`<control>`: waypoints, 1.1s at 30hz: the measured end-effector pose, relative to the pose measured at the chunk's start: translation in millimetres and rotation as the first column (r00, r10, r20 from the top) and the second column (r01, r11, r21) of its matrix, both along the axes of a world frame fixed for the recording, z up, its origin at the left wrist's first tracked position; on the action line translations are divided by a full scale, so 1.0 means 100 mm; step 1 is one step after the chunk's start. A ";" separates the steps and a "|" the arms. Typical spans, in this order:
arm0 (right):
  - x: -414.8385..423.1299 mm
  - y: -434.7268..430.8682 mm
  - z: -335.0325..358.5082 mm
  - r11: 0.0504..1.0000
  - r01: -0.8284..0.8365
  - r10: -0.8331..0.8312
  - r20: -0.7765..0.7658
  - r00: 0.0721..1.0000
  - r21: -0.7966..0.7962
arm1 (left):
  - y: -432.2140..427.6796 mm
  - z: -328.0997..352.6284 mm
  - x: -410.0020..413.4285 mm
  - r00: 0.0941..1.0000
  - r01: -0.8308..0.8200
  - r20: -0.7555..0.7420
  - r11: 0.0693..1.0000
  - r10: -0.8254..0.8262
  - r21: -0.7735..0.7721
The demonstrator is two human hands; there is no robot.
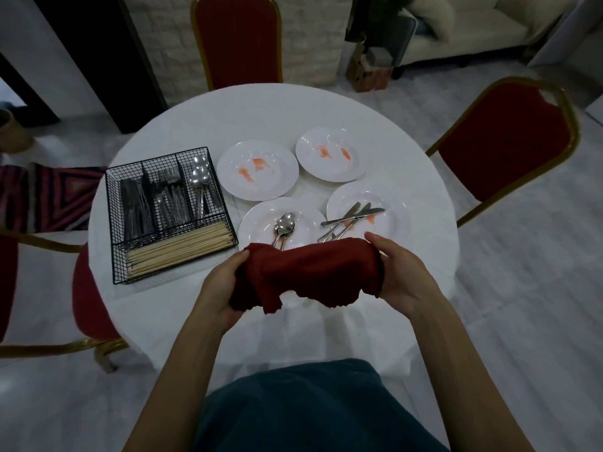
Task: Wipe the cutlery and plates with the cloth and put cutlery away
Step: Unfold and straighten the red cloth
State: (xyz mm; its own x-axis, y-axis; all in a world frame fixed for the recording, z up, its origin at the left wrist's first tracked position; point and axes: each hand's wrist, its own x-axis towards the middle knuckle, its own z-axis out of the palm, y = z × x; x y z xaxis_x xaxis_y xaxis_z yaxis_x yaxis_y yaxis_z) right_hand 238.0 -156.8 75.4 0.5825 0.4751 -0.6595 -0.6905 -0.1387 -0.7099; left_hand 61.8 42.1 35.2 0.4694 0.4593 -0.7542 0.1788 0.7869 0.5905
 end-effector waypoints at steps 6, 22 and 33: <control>-0.08 0.14 0.08 0.948 0.181 -0.126 -0.214 0.969 0.260 | -0.03 -0.01 -0.02 0.986 0.168 0.023 0.982 -0.167 -0.084; -0.08 -0.02 0.04 0.991 0.087 -0.073 -0.128 0.989 0.102 | -0.02 -0.03 -0.06 0.971 -0.004 0.237 0.998 0.019 -0.066; -0.01 -0.19 -0.27 0.872 0.058 0.181 0.430 0.885 -0.486 | -0.02 -0.09 -0.04 0.985 0.154 0.038 0.952 -0.170 0.265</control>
State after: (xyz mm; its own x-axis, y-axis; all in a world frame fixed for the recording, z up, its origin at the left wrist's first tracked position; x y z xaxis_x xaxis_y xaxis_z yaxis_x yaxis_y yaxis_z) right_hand 236.6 -175.6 48.0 0.8478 0.2199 -0.4826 -0.2908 -0.5683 -0.7698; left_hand 57.7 40.5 26.7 0.5947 0.5498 -0.5866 0.2491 0.5677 0.7847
